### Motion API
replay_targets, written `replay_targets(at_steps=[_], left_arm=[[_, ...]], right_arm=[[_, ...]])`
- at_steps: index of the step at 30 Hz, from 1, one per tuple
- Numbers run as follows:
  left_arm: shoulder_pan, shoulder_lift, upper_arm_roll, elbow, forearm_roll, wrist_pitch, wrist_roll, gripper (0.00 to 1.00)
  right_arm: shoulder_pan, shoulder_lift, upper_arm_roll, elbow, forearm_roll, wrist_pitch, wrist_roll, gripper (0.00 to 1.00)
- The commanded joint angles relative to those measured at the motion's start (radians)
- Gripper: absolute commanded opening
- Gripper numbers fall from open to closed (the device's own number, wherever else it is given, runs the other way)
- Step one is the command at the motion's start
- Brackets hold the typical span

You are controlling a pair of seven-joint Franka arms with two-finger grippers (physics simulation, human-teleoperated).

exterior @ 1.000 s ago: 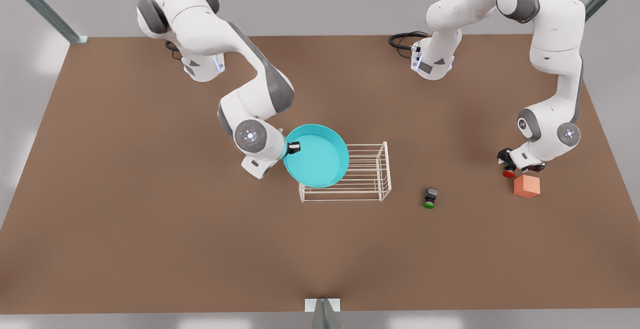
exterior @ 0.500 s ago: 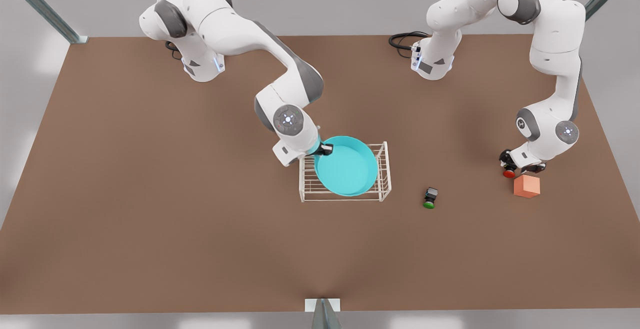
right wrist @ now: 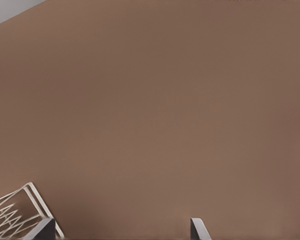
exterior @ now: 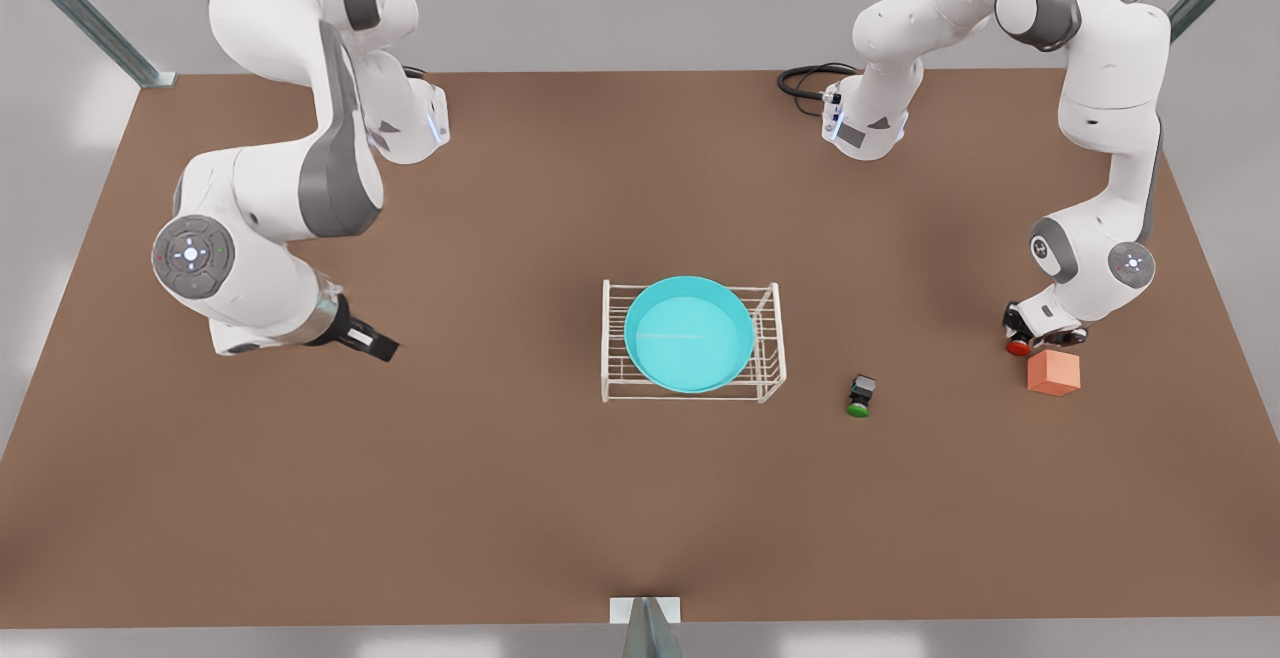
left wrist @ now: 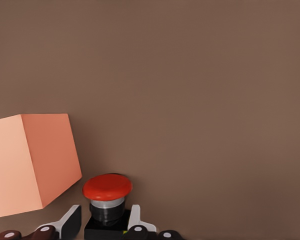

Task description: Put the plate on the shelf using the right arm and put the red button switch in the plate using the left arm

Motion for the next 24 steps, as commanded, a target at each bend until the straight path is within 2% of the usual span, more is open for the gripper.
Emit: replay_targets(at_steps=[1, 3, 10, 16, 21, 24], left_arm=[[0.0, -0.002, 0.0, 0.0, 0.0, 0.007, 0.005, 0.55], [0.0, -0.002, 0.0, 0.0, 0.0, 0.007, 0.005, 0.47], [0.0, -0.03, 0.0, -0.015, 0.0, -0.007, 0.003, 0.44], [-0.005, -0.106, -0.006, -0.097, -0.001, -0.021, -0.026, 0.44], [-0.006, -0.223, -0.095, -0.08, -0.01, -0.176, -0.159, 0.44], [-0.006, -0.272, -0.222, 0.063, -0.067, -0.432, -0.363, 0.44]], right_arm=[[-0.019, -0.005, -0.016, 0.002, -0.024, -0.087, -0.516, 1.0], [-0.051, -0.006, 0.004, 0.002, -0.019, -0.068, -0.541, 1.0], [-0.069, 0.009, -0.007, 0.004, 0.06, -0.042, -0.545, 1.0], [-0.086, 0.007, -0.014, 0.004, 0.06, -0.024, -0.544, 1.0], [-0.088, 0.007, -0.005, 0.002, 0.054, -0.041, -0.542, 1.0], [-0.091, 0.01, -0.007, 0.002, 0.054, -0.041, -0.542, 1.0]])
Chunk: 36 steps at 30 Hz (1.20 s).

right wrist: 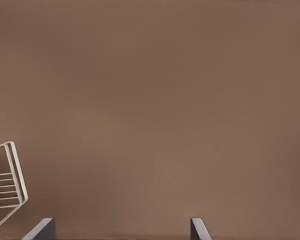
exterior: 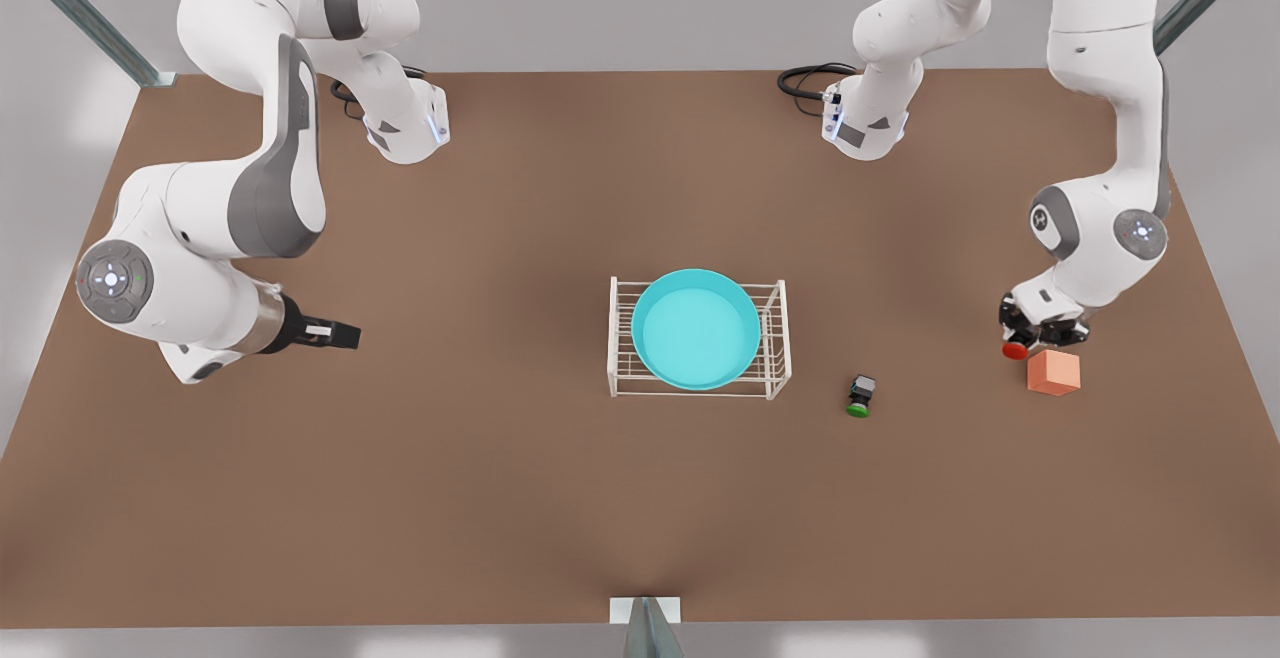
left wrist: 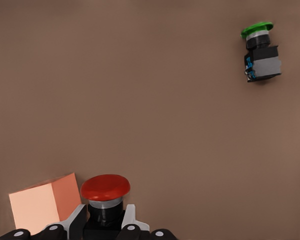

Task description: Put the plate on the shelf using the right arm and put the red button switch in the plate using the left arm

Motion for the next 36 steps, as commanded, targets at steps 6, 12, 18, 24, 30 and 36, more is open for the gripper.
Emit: replay_targets(at_steps=[6, 12, 18, 24, 30, 36], left_arm=[[-0.006, 0.01, -0.247, 0.279, -0.068, -0.429, -0.702, 0.44], [-0.087, 0.061, -0.351, 0.437, -0.066, -0.494, -1.054, 0.44], [-0.212, 0.102, -0.354, 0.555, -0.066, -0.548, -1.312, 0.44], [-0.397, 0.219, -0.356, 0.737, -0.057, -0.555, -1.656, 0.44], [-0.548, 0.319, -0.354, 0.751, 0.02, -0.518, -1.835, 0.44], [-0.54, 0.26, -0.354, 0.661, 0.021, -0.575, -1.794, 0.65]], right_arm=[[0.0, 0.005, 0.0, 0.001, 0.0, -0.002, -0.142, 1.0], [0.0, 0.007, 0.002, 0.001, -0.001, 0.001, -0.142, 1.0], [0.0, 0.01, 0.002, 0.003, -0.001, 0.002, -0.142, 1.0], [0.002, 0.01, 0.002, 0.001, -0.001, -0.001, -0.142, 1.0], [0.002, 0.01, 0.003, 0.001, -0.001, -0.001, -0.142, 1.0], [0.002, 0.011, 0.003, 0.001, -0.001, -0.004, -0.142, 1.0]])
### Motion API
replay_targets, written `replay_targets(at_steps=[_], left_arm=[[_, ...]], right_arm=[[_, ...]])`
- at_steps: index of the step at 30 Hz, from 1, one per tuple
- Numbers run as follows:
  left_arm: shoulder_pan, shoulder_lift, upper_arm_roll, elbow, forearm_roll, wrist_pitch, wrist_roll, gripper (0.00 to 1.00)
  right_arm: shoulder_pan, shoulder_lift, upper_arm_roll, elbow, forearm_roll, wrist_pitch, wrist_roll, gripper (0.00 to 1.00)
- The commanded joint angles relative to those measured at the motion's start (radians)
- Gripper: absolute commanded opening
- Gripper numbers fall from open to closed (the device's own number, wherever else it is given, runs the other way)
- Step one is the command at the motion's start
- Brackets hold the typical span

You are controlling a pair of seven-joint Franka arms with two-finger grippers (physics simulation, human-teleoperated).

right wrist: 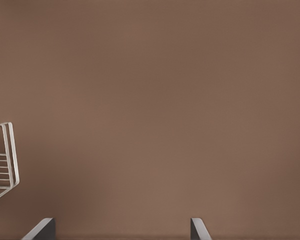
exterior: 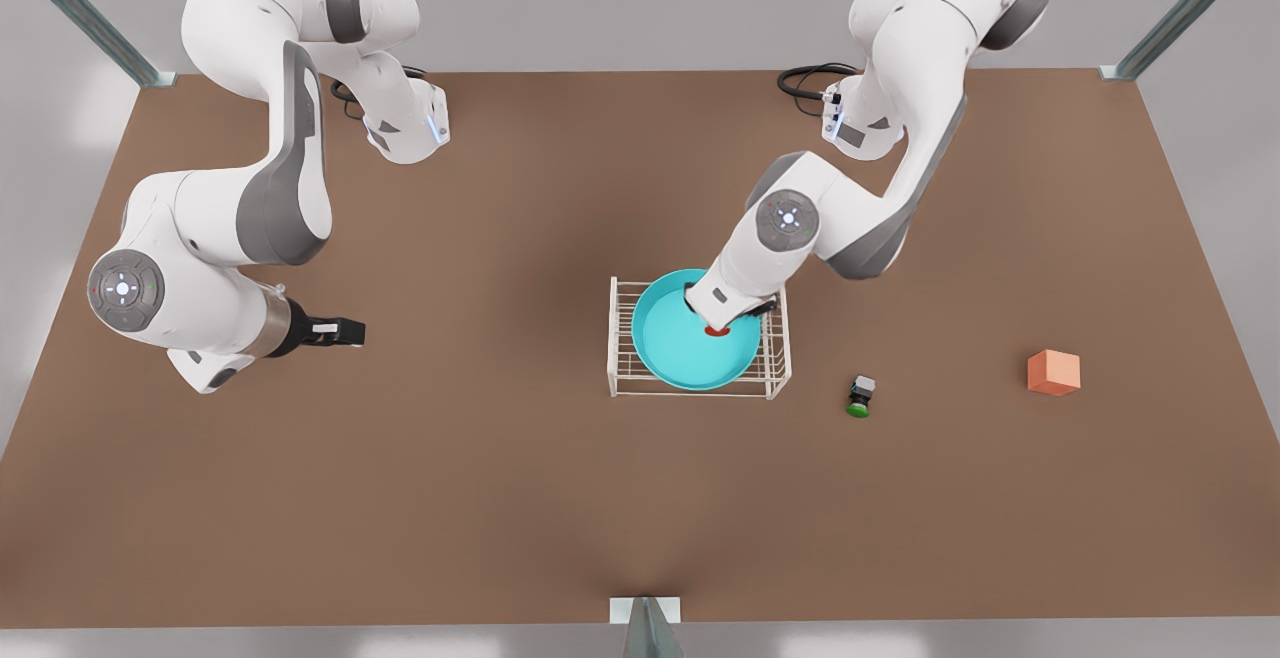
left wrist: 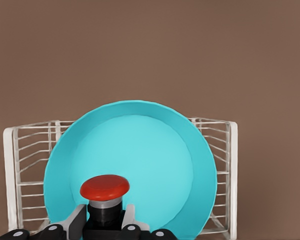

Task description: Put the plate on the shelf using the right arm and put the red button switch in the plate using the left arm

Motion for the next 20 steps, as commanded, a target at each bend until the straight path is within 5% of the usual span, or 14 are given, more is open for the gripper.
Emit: replay_targets(at_steps=[1, 5, 9, 13, 20], left_arm=[[0.0, -0.003, -0.001, -0.003, 0.005, -0.02, -0.453, 1.0], [0.011, -0.032, 0.003, 0.001, 0.003, -0.04, -0.45, 1.0], [0.318, -0.158, 0.004, 0.015, -0.02, -0.259, 0.036, 1.0], [0.444, -0.15, 0.009, 0.033, -0.009, -0.278, 0.266, 1.0], [0.474, -0.11, 0.009, 0.061, 0.002, -0.273, 0.306, 1.0]], right_arm=[[0.0, -0.001, -0.001, 0.0, 0.001, -0.001, -0.019, 1.0], [0.0, -0.001, -0.001, 0.0, 0.001, -0.001, -0.019, 1.0], [0.0, -0.001, -0.001, 0.0, -0.001, -0.011, -0.019, 1.0], [0.0, -0.001, -0.001, 0.0, -0.001, -0.008, -0.019, 1.0], [0.0, -0.001, -0.001, 0.0, -0.001, -0.008, -0.019, 1.0]])
